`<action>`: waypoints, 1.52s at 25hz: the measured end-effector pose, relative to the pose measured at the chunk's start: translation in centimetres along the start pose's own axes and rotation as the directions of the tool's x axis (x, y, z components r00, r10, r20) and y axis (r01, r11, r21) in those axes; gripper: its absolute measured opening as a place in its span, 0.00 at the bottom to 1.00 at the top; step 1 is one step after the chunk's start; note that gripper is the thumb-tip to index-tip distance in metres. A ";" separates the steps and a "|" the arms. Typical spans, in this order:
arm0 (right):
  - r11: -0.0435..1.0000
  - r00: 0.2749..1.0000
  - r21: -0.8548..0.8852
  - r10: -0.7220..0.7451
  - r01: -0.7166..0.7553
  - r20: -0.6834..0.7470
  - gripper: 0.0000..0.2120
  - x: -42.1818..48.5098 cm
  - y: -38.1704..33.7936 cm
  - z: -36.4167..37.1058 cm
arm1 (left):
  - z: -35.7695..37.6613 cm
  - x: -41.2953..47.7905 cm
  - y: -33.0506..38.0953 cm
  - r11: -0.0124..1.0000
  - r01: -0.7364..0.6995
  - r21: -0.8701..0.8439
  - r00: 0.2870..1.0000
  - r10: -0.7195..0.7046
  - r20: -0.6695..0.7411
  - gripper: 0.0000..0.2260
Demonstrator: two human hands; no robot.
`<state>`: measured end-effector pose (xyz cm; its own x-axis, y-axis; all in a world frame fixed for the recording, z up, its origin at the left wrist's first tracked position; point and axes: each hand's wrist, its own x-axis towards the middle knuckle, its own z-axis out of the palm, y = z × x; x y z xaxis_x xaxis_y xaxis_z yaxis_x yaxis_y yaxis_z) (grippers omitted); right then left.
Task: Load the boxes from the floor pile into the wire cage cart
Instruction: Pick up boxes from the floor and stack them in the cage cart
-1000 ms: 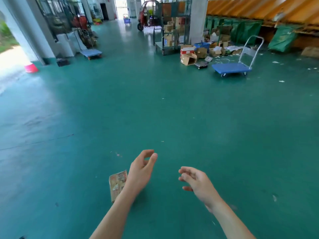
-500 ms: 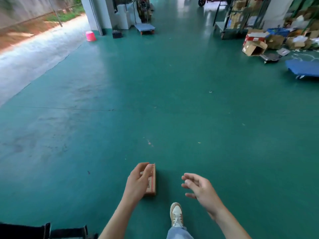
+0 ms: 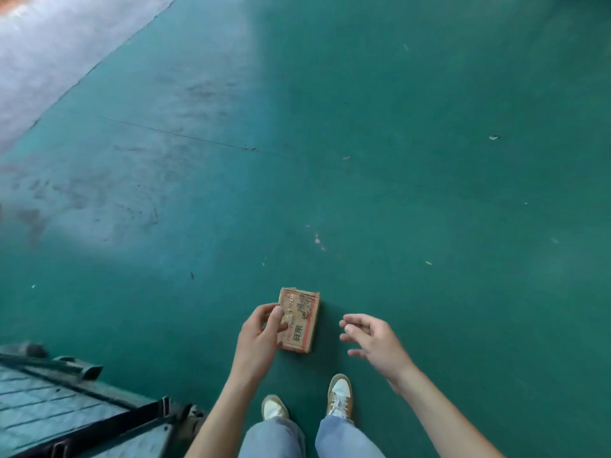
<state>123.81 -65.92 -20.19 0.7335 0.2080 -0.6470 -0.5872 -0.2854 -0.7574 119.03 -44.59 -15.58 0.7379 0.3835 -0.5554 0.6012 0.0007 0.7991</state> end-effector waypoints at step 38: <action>0.690 0.679 -0.002 0.712 -0.724 -0.181 0.17 48.3 34.0 15.9 | 3.7 50.5 -45.1 0.794 0.543 0.274 0.752 -0.605 0.261 0.25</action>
<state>133.81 -50.73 -78.61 0.1418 -0.2314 -0.9625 -0.9355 -0.3492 -0.0538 130.30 -28.65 -80.47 0.2715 0.0466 -0.9613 0.9620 -0.0439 0.2696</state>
